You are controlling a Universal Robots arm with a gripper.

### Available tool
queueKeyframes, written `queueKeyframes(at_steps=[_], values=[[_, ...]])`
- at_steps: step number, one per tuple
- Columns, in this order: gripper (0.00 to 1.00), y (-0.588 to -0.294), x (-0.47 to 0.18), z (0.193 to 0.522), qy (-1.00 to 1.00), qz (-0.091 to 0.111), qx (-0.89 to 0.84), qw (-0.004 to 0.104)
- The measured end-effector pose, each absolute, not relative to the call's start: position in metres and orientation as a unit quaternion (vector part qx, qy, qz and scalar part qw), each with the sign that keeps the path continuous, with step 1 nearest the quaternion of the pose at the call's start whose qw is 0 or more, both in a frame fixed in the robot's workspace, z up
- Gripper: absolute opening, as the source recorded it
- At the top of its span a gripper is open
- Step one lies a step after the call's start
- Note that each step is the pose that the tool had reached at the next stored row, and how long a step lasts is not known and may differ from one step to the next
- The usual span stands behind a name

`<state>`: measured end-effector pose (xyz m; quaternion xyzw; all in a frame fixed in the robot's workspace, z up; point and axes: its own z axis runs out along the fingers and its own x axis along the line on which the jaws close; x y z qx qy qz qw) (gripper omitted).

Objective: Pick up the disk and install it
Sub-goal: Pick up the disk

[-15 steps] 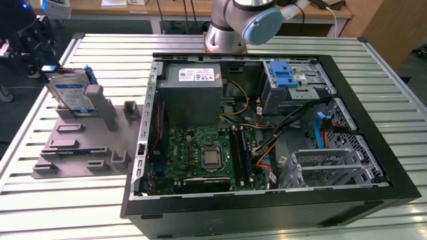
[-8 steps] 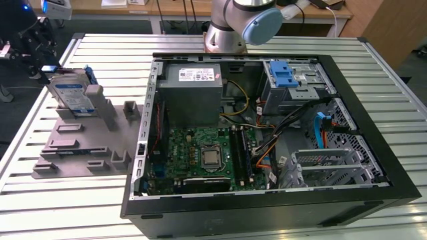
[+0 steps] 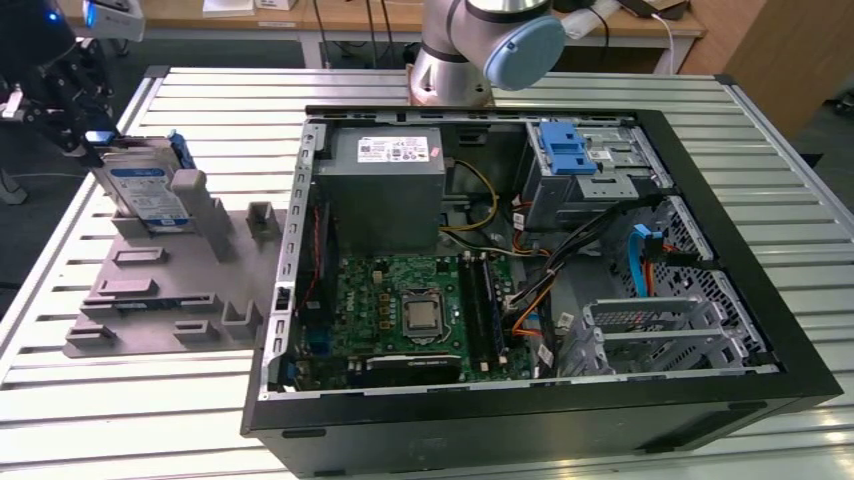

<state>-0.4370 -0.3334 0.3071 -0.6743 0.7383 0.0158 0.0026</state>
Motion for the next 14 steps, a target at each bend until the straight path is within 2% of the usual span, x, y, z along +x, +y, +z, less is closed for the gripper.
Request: queueKeyframes(at_steps=[14], values=[[0.51,-0.333,-0.438,0.293,0.737,0.016,-0.676,0.003]])
